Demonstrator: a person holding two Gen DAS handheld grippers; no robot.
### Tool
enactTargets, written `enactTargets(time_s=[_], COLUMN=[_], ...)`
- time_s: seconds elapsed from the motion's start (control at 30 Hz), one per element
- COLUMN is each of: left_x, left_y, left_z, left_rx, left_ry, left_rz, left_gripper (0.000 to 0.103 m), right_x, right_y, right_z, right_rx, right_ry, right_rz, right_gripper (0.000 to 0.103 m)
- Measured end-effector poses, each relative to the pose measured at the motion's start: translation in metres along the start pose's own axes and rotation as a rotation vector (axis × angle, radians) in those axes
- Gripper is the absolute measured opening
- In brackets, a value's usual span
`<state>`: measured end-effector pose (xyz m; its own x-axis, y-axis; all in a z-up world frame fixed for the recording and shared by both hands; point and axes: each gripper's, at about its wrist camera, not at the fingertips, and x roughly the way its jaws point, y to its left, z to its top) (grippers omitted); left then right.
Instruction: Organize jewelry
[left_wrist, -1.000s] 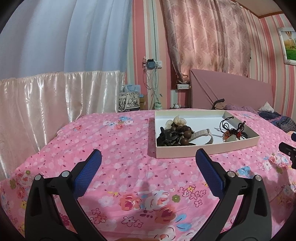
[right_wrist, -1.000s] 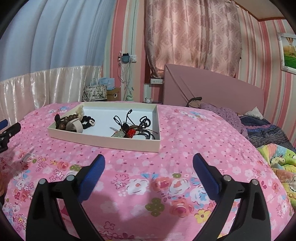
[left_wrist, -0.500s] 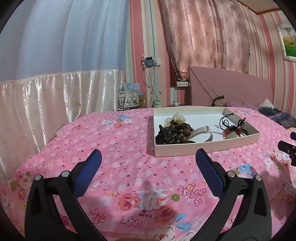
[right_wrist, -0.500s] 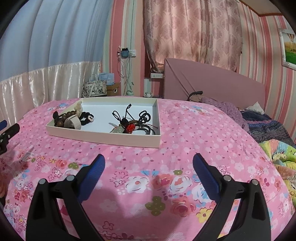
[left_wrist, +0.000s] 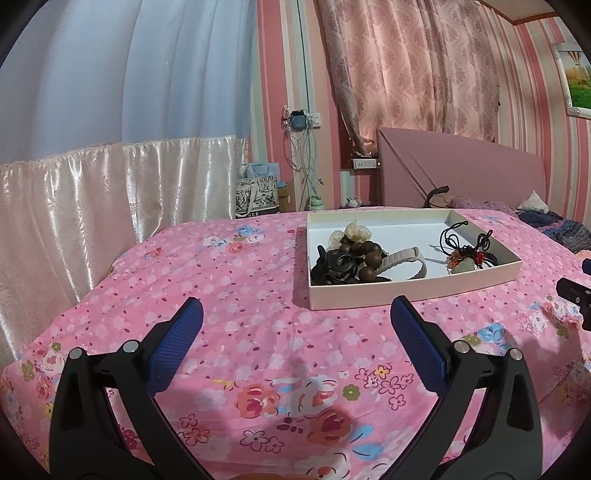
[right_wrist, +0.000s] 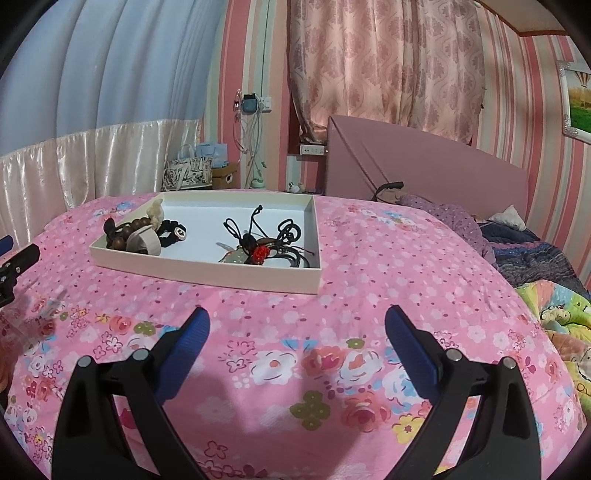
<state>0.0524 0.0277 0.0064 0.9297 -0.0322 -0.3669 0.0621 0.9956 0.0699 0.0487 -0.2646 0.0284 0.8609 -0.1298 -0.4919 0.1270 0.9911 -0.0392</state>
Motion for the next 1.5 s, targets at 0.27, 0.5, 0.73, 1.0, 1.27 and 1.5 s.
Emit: enactTargets(time_s=[0.27, 0.5, 0.73, 1.0, 1.27, 1.5], left_x=[-0.0002, -0.0008, -0.0006, -0.0015, -0.0013, -0.0014], left_y=[0.0008, 0.0009, 0.0003, -0.0007, -0.0005, -0.0005], left_z=[-0.0001, 0.0002, 0.0006, 0.0002, 0.0003, 0.0003], left_rx=[0.002, 0.009, 0.006, 0.007, 0.007, 0.007], left_ry=[-0.007, -0.008, -0.008, -0.007, -0.008, -0.008], left_rz=[0.002, 0.005, 0.006, 0.007, 0.007, 0.006], left_gripper=[0.1, 0.1, 0.1, 0.1, 0.1, 0.1], right_x=[-0.0003, 0.0014, 0.002, 0.003, 0.0031, 0.0031], right_y=[-0.0011, 0.0013, 0.0016, 0.0017, 0.0018, 0.0018], right_z=[0.0005, 0.0004, -0.0004, -0.0001, 0.0001, 0.0001], right_rx=[0.004, -0.01, -0.014, -0.019, -0.018, -0.019], right_ry=[-0.004, 0.002, 0.008, 0.017, 0.017, 0.016], right_rz=[-0.005, -0.005, -0.004, -0.002, -0.001, -0.002], right_gripper=[0.096, 0.096, 0.096, 0.096, 0.096, 0.096])
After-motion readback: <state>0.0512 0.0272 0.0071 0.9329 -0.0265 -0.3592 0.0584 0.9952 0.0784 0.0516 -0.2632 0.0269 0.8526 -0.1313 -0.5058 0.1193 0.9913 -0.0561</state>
